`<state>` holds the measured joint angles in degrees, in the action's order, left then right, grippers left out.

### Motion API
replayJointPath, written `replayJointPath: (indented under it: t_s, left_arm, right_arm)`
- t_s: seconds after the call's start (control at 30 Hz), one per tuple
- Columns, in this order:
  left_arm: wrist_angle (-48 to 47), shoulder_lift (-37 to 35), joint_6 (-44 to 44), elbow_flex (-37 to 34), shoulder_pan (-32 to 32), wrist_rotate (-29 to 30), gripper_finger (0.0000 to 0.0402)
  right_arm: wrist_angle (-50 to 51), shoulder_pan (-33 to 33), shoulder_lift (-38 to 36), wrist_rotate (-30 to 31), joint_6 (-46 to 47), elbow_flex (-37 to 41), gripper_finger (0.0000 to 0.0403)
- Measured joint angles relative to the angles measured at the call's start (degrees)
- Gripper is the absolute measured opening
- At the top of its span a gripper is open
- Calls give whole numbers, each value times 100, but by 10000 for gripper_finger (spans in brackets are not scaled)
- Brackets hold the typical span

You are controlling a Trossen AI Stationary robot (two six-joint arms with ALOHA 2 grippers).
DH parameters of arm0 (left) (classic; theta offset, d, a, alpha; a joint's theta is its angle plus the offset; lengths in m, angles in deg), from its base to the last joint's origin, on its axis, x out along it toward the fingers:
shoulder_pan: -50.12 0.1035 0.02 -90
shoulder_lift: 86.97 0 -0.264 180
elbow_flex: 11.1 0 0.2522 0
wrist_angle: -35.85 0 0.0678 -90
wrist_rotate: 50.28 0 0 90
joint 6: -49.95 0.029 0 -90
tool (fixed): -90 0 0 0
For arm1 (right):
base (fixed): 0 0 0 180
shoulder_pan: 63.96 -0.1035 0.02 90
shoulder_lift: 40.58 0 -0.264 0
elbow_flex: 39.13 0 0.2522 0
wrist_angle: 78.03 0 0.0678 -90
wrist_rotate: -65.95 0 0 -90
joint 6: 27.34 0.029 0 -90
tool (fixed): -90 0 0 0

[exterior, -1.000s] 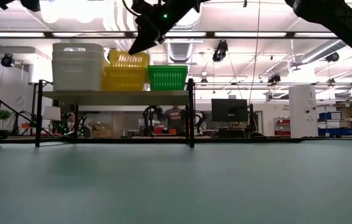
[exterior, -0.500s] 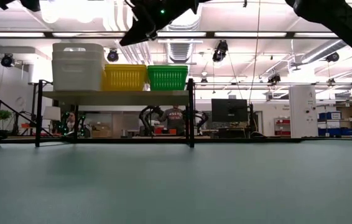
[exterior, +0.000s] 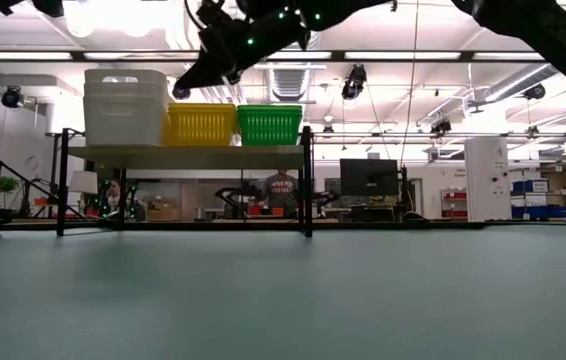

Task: Stack baskets on shelf by color
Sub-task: Stack the yellow basket on the yellow basket on the shelf

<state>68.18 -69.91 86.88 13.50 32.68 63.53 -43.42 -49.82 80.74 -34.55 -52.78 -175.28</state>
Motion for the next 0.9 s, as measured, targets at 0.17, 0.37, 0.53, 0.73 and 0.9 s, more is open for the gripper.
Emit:
replayJointPath:
  t_s: [0.17,0.37,0.53,0.73,0.9]
  left_arm:
    - [2,0,0,4,1,0,0]
    - [2,0,0,7,0,0,0]
    - [2,-2,0,7,1,0,0]
    - [2,-4,-1,7,1,0,0]
    - [7,-2,-2,8,1,0,0]
  right_arm:
    - [-767,-2,0,2,143,376,11]
    - [-880,0,0,284,104,494,11]
    - [-860,5,0,358,82,527,11]
    - [-842,3,16,364,80,587,11]
    - [-990,0,130,687,23,647,11]
